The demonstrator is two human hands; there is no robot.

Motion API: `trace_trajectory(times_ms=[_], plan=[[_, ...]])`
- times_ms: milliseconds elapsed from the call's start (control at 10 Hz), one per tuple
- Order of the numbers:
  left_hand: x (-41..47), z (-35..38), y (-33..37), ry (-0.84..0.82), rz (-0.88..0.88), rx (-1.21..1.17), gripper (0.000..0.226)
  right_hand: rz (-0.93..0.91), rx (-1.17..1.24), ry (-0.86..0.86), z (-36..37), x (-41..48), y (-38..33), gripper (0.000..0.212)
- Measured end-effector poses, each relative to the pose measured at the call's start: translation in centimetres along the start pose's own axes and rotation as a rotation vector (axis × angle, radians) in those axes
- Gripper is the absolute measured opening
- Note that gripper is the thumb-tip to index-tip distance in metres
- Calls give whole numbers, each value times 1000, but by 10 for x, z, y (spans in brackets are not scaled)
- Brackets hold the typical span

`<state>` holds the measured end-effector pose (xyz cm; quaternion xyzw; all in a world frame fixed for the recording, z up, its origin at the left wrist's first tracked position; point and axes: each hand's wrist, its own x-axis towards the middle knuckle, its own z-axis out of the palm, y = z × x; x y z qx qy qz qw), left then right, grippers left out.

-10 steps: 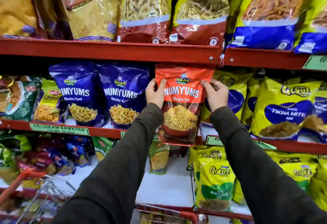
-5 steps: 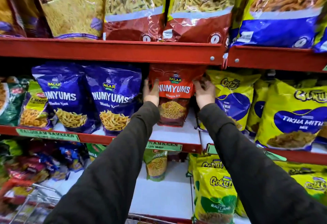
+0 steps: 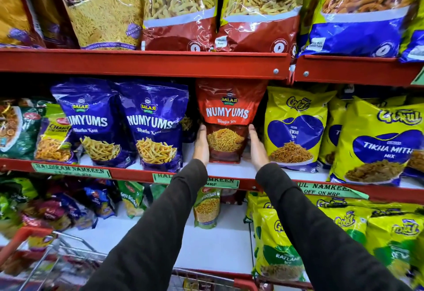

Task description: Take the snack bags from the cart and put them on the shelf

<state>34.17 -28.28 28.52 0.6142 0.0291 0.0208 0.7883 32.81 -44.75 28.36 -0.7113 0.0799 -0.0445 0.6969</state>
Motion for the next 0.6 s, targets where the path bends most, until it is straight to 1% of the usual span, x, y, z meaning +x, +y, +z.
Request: trace_trajectory(times_ms=[100,200,300,400,500,600], plan=[[49,-24,-60,-23,44,19,77,-32,42,-8,1,-32,-9,72],[11,-31,-39,41,124,192,74,-13,72,-26,7,-76,-29,58],[-27,-35,-16,25,129,209,80,-4,71,-25,5,-89,-26,59],[-39,-41,-14,6,81,254,78,4,49,-29,8,-101,-26,67],[-48,-44,-8,-48,92,298,75,8,53,-36,14,-110,-28,60],[-78,-35,18,-49,146,409,67,1,58,-31,15,-118,-34,40]])
